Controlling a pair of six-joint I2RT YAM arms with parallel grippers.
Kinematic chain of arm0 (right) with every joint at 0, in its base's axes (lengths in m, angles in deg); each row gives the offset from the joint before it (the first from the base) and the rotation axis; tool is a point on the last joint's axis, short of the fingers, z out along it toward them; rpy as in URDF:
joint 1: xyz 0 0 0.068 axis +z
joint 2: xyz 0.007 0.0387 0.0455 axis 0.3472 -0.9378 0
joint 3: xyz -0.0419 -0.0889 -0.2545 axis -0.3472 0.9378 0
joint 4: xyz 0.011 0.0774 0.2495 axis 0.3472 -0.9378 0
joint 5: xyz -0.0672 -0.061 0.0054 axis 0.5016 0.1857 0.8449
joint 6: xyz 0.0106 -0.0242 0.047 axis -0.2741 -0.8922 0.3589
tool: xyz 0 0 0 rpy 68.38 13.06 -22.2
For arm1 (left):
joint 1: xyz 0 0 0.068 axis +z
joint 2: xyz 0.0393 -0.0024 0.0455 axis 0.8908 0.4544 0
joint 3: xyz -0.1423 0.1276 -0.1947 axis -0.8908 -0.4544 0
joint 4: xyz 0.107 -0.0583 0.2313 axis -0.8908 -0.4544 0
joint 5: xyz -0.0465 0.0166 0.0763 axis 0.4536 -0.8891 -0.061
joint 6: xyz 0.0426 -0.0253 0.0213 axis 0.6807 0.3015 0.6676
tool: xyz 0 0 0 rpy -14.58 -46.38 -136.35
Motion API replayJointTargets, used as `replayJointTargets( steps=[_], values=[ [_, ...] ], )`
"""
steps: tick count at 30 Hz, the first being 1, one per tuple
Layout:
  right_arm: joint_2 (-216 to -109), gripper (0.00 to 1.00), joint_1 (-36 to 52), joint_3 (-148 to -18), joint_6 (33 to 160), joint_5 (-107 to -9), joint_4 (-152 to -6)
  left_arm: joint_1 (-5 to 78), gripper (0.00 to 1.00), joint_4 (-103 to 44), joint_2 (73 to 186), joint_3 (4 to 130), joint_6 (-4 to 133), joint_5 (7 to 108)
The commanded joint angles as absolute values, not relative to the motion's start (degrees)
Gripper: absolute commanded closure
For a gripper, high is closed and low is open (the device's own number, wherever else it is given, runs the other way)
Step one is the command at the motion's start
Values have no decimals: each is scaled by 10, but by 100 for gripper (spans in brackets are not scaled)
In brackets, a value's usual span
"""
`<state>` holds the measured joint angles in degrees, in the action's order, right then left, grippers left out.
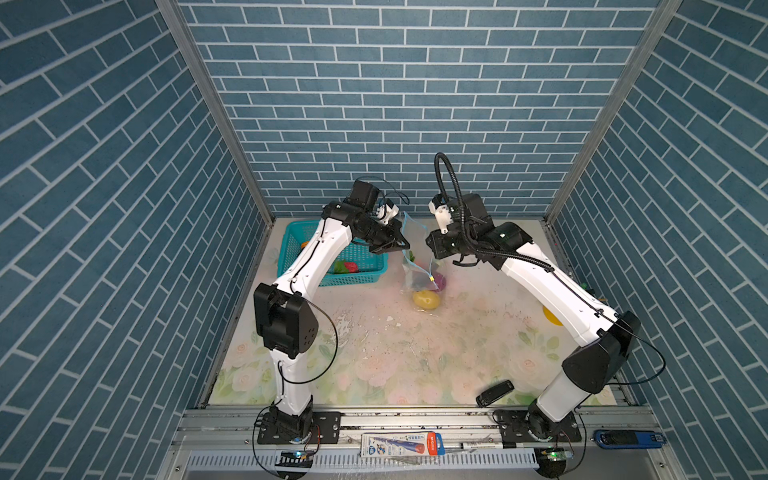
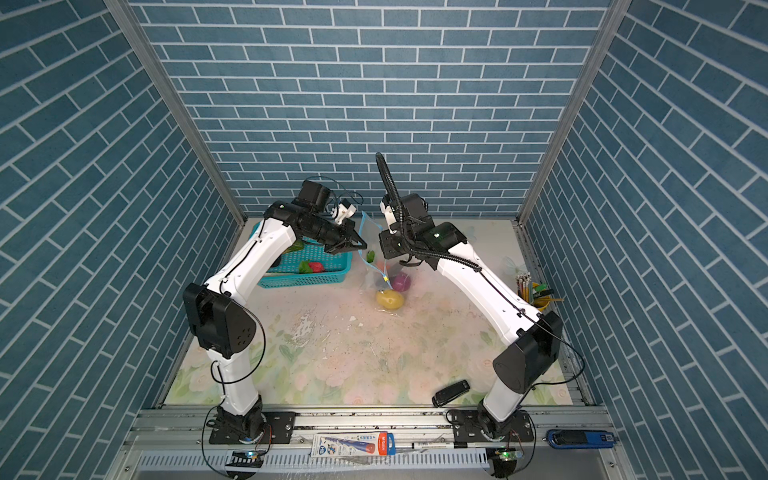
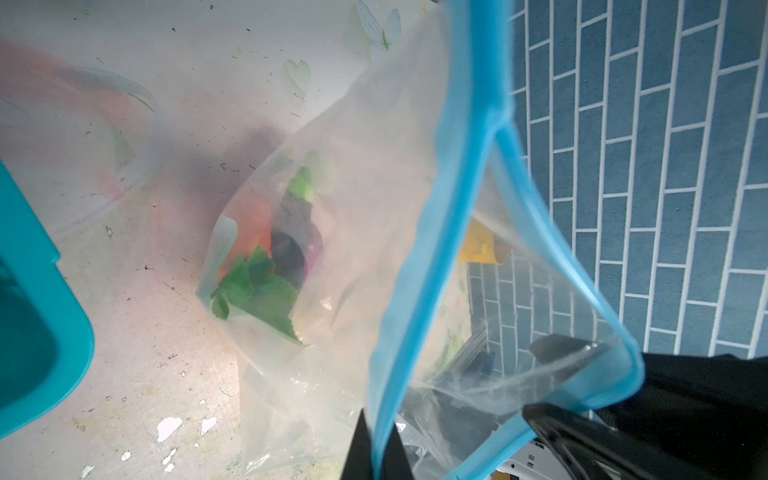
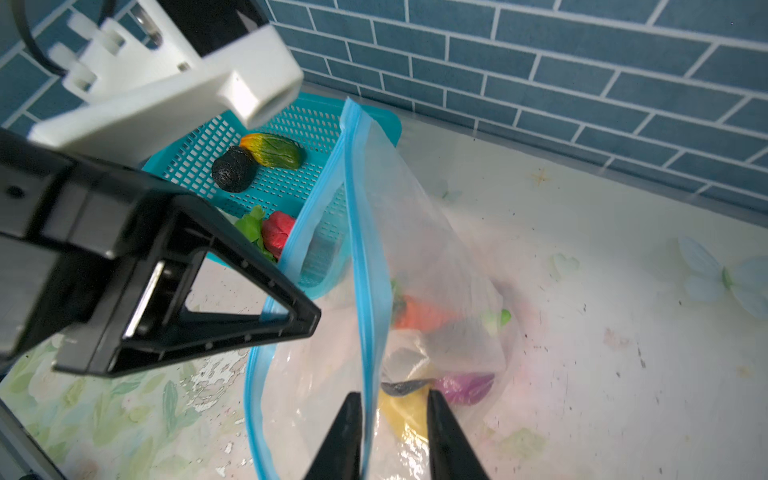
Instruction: Place the food in the zip-top bag and seal the zipper
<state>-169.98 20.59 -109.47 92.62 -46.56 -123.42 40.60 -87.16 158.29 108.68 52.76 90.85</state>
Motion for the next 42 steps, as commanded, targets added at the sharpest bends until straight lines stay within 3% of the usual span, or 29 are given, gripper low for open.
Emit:
replayJointTargets(
  steps=[1,8,16,23,36,42],
  values=[
    [-1697,62,219,-1121,964,-432,-1318,405,100,-854,1559,1077,517,919],
    [-1711,60,233,-1138,1041,-435,-1373,406,100,-847,1552,1071,514,921],
    [-1721,85,251,-1198,1066,-393,-1421,405,100,-846,1544,1064,513,922],
    [-1742,100,252,-1255,1065,-376,-1463,404,100,-841,1538,1071,499,932],
    [-1809,100,252,-1484,1020,-297,-1627,382,100,-825,1537,1131,430,934],
    [-1803,100,250,-1506,997,-262,-1650,360,100,-798,1526,1138,395,912]
  ],
)
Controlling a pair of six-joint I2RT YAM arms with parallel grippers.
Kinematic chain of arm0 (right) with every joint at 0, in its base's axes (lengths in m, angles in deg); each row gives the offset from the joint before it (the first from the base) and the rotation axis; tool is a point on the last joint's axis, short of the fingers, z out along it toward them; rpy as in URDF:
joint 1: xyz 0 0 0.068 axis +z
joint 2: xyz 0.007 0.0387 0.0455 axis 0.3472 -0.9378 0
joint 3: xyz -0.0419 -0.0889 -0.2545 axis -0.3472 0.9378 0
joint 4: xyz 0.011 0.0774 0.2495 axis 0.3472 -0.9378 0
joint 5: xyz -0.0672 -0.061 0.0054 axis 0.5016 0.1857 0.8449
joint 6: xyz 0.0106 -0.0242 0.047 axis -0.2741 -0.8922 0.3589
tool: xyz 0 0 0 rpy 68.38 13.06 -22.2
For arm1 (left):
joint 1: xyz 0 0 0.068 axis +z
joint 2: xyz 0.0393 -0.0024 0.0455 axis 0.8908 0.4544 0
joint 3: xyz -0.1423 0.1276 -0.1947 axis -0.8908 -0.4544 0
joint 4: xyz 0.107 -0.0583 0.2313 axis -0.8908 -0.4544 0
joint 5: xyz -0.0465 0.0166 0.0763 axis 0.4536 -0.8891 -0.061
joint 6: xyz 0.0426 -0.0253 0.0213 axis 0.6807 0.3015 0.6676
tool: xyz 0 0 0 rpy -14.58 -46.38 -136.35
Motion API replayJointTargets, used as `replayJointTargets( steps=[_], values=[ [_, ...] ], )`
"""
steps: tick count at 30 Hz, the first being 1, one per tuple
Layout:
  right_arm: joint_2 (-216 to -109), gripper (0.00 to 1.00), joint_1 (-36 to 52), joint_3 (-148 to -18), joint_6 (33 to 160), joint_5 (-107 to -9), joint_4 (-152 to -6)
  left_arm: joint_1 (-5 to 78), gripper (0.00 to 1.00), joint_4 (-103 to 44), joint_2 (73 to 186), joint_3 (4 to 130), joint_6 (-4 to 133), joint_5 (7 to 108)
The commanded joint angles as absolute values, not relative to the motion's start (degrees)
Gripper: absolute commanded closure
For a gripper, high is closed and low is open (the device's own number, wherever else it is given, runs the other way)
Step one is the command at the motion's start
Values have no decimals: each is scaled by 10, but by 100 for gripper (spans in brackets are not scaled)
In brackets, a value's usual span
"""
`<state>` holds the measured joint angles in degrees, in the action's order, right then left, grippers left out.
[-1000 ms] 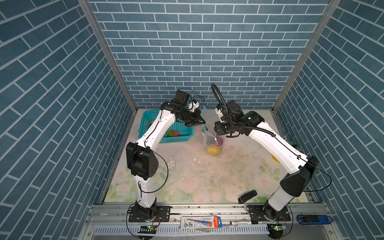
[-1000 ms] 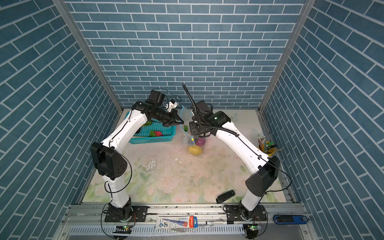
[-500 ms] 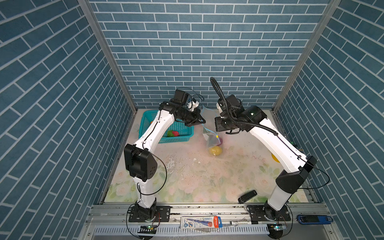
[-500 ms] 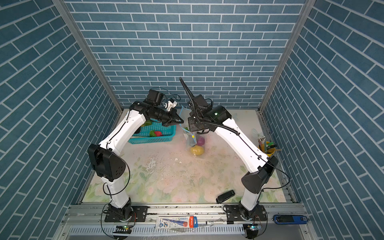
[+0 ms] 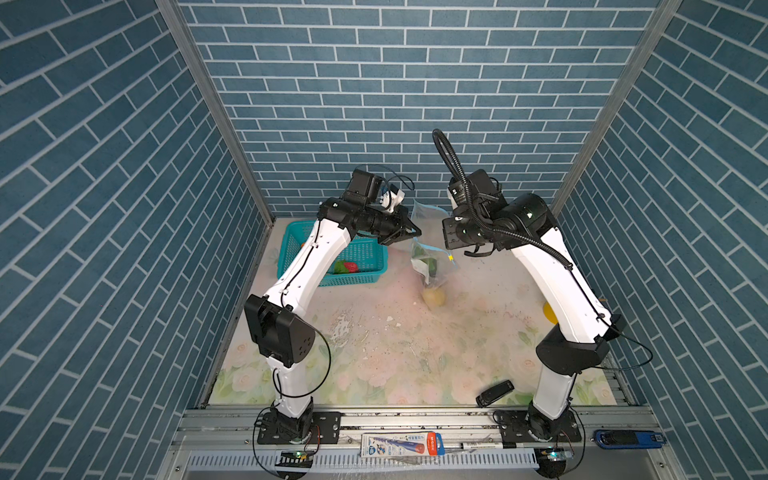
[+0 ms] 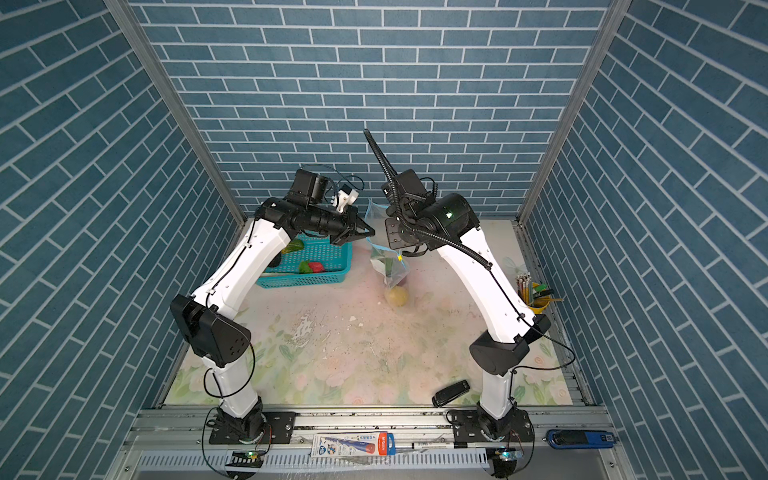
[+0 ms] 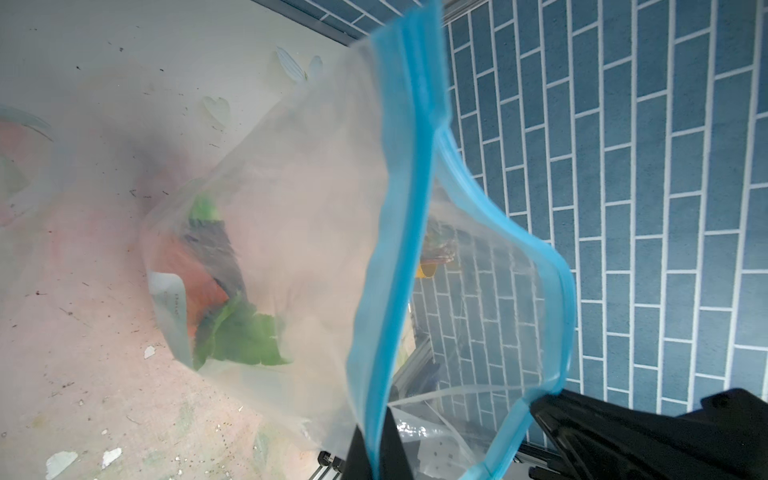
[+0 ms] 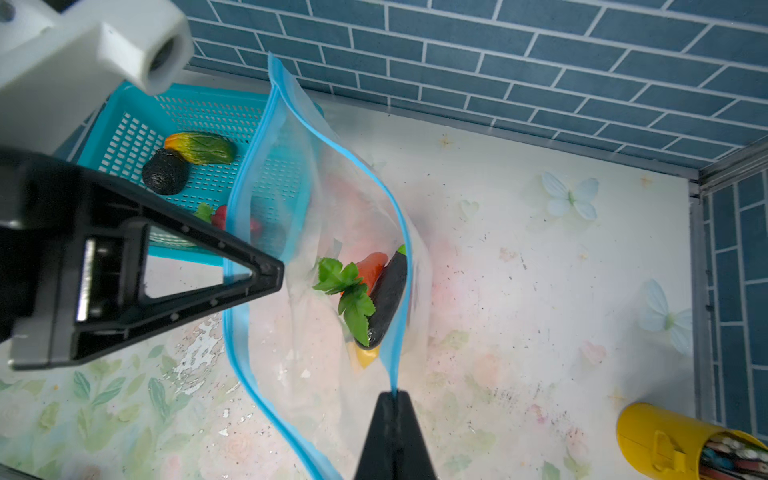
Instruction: Place the food in the zip-top bag and seal the zipper
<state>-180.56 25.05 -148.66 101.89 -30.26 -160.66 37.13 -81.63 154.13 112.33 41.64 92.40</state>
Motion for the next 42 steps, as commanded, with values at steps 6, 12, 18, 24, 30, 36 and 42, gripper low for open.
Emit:
replayJointTargets(
  steps=[6,12,18,24,30,36,42],
  values=[
    [-1761,100,225,-1463,1001,-238,-1658,329,100,-799,1568,1190,381,910],
    [-1704,100,194,-1408,1002,-227,-1649,287,100,-784,1644,1281,355,916],
    [-1676,100,181,-1386,1001,-213,-1661,254,100,-755,1715,1341,329,929],
    [-1663,100,180,-1314,1015,-250,-1628,255,100,-678,1696,1227,324,944],
    [-1665,100,188,-1193,1044,-322,-1543,282,96,-585,1644,1053,312,958],
    [-1703,100,209,-1176,1059,-360,-1498,313,96,-583,1611,978,334,960],
    [-1727,100,215,-1177,1067,-378,-1468,339,83,-591,1570,915,365,949]
  ],
)
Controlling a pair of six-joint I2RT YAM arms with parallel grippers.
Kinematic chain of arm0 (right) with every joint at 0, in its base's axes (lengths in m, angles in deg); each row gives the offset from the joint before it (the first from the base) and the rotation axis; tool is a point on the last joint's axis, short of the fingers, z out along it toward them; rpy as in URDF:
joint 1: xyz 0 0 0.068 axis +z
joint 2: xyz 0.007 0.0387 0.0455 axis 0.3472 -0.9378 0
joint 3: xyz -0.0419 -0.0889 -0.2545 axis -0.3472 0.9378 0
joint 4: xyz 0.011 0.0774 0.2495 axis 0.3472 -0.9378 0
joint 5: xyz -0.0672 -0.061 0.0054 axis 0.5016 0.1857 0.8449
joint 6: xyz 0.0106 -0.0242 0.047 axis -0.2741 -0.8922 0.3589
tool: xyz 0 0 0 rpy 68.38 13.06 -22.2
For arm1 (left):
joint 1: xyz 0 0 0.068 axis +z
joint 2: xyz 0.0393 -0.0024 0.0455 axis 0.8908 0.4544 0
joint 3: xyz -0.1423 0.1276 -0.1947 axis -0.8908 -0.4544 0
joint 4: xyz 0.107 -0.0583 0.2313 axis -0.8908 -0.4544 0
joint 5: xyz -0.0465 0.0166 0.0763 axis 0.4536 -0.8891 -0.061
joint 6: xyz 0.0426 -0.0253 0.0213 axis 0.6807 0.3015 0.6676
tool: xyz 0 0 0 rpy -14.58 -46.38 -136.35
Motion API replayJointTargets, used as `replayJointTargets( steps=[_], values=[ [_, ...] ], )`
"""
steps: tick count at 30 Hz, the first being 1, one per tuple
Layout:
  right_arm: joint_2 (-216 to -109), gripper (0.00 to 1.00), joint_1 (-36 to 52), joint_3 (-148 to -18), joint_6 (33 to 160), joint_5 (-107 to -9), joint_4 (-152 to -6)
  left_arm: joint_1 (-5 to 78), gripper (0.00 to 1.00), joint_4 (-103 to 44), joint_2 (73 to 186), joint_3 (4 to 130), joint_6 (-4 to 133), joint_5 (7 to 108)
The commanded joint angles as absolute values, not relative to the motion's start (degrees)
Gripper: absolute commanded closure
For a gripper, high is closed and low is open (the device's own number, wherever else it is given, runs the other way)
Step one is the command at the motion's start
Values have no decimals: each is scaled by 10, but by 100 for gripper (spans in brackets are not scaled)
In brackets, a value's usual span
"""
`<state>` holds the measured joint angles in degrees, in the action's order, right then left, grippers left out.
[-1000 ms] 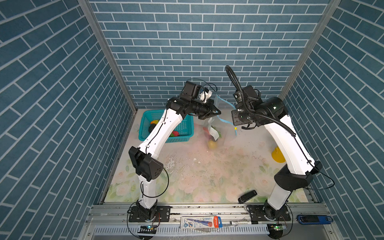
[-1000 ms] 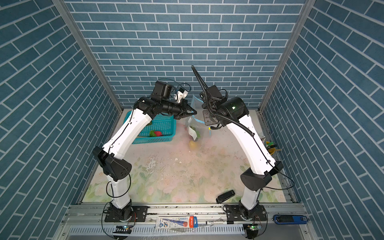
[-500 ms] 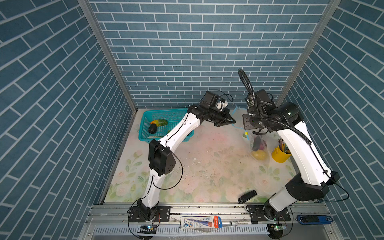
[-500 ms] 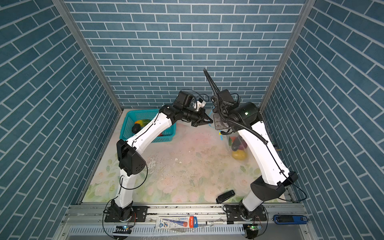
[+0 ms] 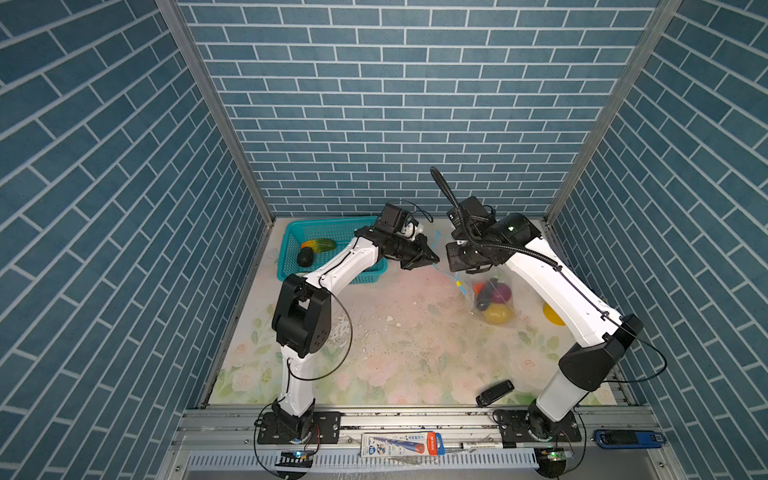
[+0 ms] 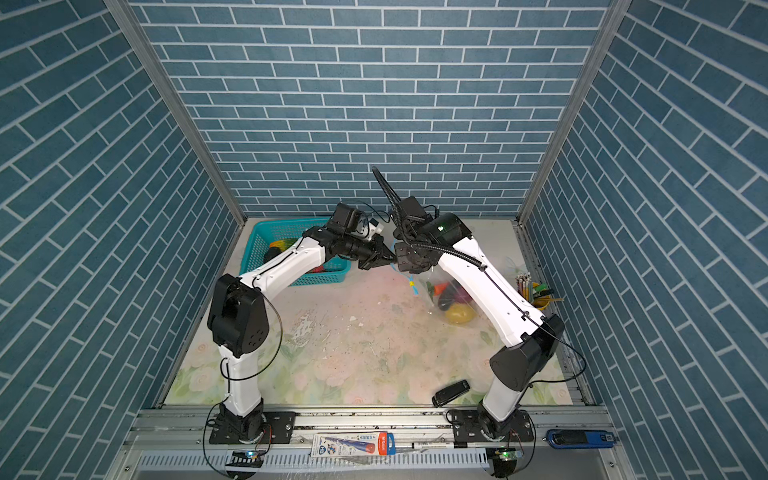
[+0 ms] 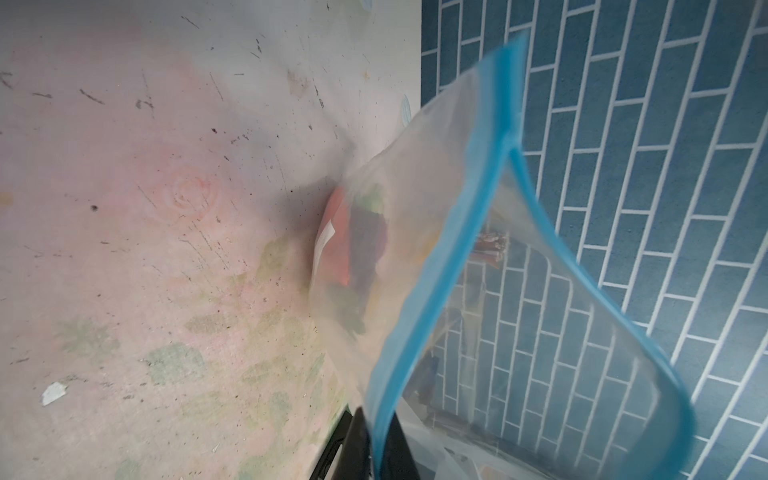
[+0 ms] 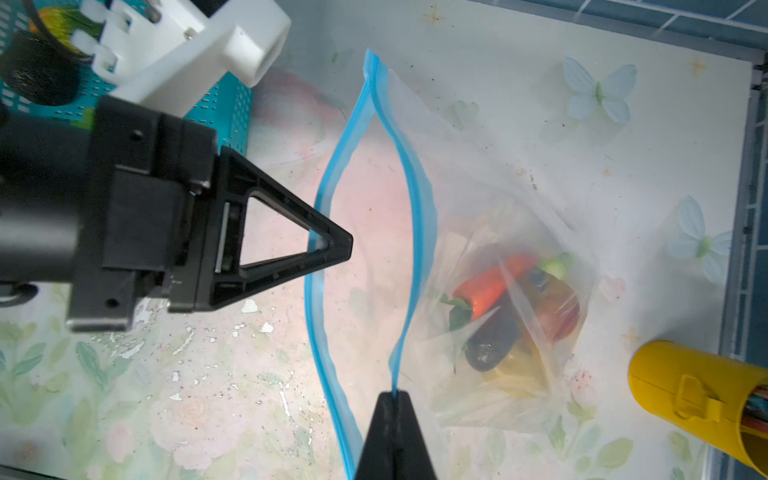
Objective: Place the food in the zip-top bag and seal the zipper
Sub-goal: 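Release the bag with the left gripper and move it back over the basket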
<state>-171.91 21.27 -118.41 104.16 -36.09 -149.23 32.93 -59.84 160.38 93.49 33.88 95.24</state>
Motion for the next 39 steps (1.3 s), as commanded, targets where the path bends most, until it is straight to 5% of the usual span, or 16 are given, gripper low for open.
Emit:
replayJointTargets(
  steps=[1,6,9,23,39],
  values=[
    [-1729,100,216,-1177,1068,-381,-1463,344,79,-593,1562,907,371,946],
    [-1742,100,219,-1170,1069,-395,-1439,378,52,-646,1522,884,426,906],
    [-1749,100,220,-1172,1067,-402,-1432,401,45,-696,1506,895,467,878],
    [-1760,100,221,-1165,1046,-431,-1402,560,35,-844,1513,956,610,663],
    [-1758,100,221,-1148,1033,-459,-1379,661,31,-890,1670,1096,685,502]
  ],
)
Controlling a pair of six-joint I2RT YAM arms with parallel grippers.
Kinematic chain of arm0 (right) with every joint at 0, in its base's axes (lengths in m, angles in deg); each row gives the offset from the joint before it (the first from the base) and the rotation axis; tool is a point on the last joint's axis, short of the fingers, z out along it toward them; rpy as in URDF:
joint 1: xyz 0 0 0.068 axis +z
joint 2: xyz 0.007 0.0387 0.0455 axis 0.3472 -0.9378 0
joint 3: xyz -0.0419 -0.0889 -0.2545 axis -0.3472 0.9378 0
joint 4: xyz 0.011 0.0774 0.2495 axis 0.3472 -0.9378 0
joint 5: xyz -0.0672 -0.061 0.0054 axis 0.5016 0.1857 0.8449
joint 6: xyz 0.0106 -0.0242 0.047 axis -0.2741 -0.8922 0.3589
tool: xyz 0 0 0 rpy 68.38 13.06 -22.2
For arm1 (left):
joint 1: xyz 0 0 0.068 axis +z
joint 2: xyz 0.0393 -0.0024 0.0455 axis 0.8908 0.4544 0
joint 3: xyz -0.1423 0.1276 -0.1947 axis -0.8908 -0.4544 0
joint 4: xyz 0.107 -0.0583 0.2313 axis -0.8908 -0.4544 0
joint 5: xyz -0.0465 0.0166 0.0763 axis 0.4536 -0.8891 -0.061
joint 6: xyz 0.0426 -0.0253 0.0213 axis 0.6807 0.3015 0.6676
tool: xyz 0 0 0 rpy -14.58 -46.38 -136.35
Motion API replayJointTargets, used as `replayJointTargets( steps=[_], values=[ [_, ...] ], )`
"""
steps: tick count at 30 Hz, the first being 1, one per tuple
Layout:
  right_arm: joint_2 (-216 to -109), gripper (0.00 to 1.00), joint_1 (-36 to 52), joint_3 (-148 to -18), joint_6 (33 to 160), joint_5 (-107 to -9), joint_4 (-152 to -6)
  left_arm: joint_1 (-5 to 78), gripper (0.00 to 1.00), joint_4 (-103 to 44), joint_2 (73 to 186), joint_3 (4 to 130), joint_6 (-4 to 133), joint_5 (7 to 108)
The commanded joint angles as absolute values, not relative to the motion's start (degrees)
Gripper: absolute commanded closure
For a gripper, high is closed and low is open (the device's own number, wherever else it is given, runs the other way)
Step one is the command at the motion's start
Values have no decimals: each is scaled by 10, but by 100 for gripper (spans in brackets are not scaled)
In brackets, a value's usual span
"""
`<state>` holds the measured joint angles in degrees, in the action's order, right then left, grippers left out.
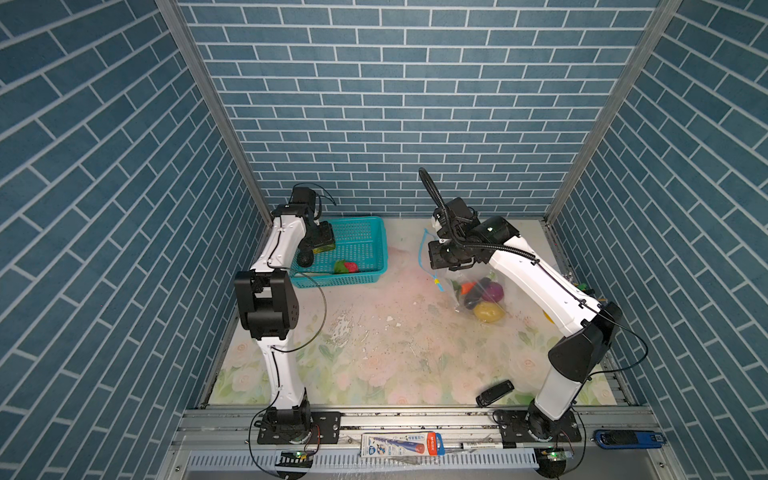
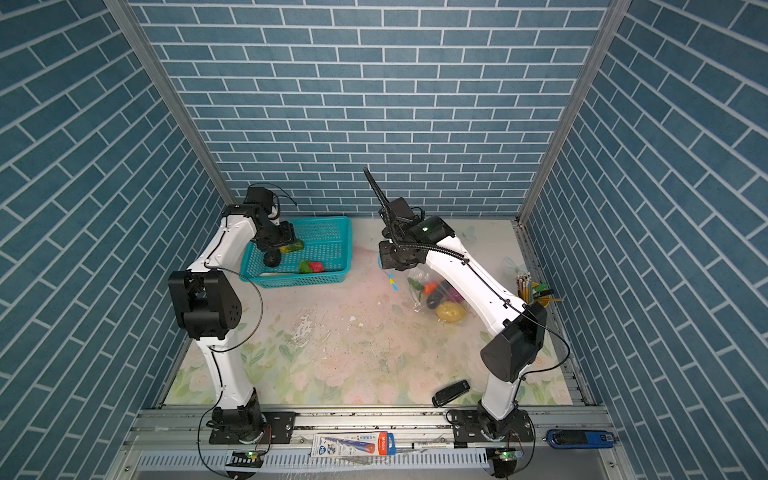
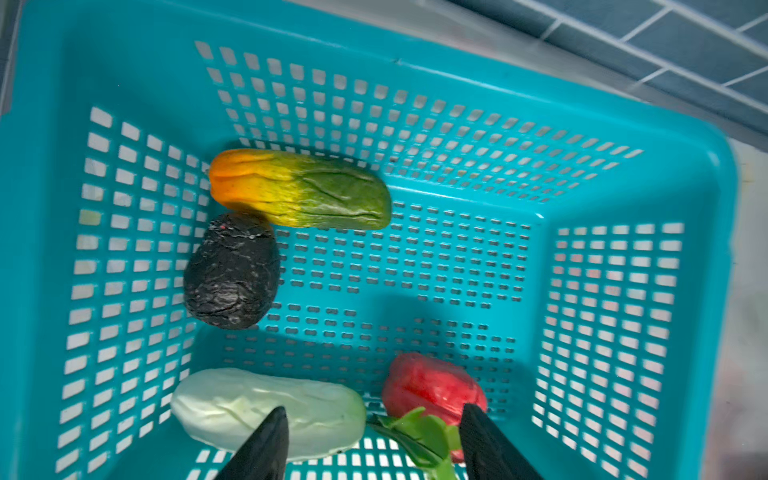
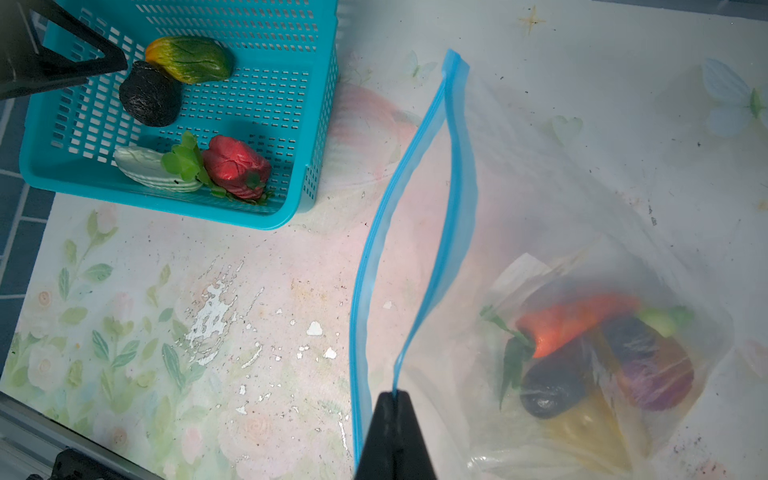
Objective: Place the food in the zip-top bag and seal the zipper
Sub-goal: 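Release the bag with the left gripper and move it back over the basket, then lower the left gripper into the basket and grasp the dark avocado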
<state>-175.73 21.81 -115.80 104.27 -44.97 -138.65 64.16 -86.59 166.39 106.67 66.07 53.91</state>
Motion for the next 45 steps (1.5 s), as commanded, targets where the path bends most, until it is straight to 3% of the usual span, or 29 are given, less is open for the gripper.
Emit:
replayJointTargets(
  steps=[1,26,43,45],
  values=[
    [-1760,100,221,-1148,1033,-459,-1378,665,30,-894,1680,1107,690,494],
    [-1793,100,228,-1175,1040,-460,-1394,701,29,-915,1826,1188,710,489],
    [-1804,100,233,-1205,1039,-451,-1417,701,32,-933,1894,1240,707,532],
    [-1806,100,234,-1208,1040,-451,-1419,702,36,-935,1898,1243,708,530]
  ],
)
